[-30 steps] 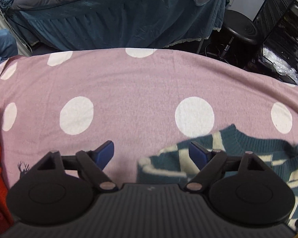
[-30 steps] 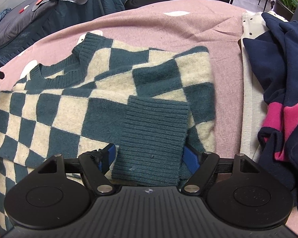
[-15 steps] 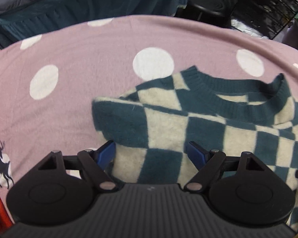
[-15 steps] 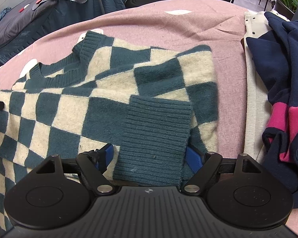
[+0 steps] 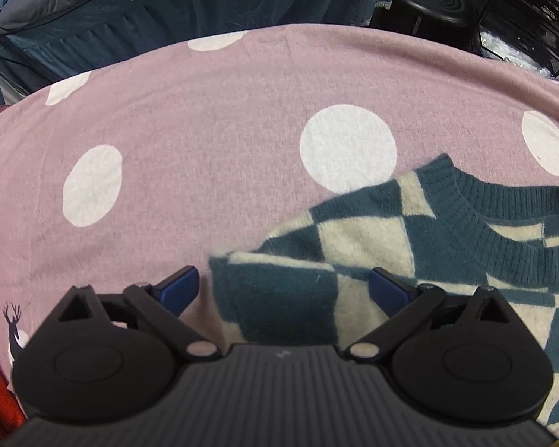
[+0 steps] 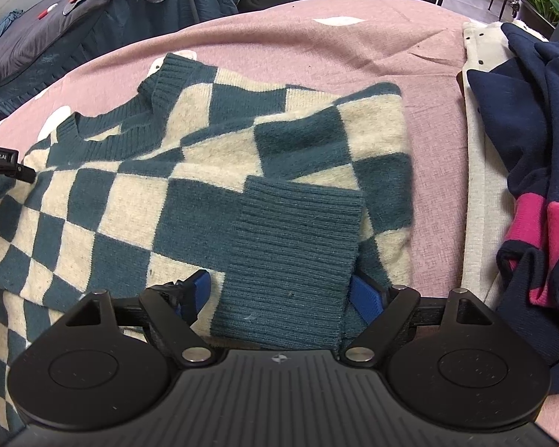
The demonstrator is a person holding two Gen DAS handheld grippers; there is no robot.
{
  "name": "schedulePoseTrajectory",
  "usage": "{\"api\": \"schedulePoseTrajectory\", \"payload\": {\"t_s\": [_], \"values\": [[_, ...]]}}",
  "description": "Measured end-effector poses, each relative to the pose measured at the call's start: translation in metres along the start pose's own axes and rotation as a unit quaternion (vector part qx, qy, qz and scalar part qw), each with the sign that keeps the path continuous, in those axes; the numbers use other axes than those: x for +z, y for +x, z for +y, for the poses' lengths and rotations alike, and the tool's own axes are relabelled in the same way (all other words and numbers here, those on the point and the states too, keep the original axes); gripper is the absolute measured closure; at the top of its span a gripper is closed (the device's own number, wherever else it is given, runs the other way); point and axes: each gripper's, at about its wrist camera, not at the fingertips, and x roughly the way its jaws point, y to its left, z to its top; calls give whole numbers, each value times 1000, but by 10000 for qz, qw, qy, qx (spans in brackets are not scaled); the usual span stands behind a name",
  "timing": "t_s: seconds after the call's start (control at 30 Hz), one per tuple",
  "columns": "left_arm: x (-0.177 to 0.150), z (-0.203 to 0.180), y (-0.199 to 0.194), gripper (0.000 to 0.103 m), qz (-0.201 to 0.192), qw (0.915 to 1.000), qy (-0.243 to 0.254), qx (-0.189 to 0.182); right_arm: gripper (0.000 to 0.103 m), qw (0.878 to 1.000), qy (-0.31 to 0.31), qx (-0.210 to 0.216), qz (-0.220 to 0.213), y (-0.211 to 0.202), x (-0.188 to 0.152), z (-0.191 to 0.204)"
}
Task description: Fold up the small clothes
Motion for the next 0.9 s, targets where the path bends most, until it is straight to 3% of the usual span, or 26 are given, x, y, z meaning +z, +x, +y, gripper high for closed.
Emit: {"api": "schedulePoseTrajectory", "payload": {"t_s": [0.1, 0.17, 0.33, 0.5, 0.73, 0.9], "values": [[-3, 10, -17, 4, -210, 9994, -274, -13, 0, 10000, -10, -5, 10, 1, 0, 0], [-12, 15, -35, 3, -359, 9985, -334, -255, 0, 10000, -11, -6, 10, 1, 0, 0], [-56, 19, -74, 0, -644, 9965, 16, -527, 0, 10000, 1, -22, 8, -1, 1, 2], [-112, 36, -76, 0, -322, 9976, -132, -606, 0, 10000, -11, -16, -40, -5, -2, 3], [-170, 67, -67, 0, 25, 9953, -765, -600, 0, 9997, -129, -148, -149, -17, -10, 8], [-207, 73, -72, 0, 161, 9952, -746, -608, 0, 9988, -286, -220, -328, -34, -21, 9]]}}
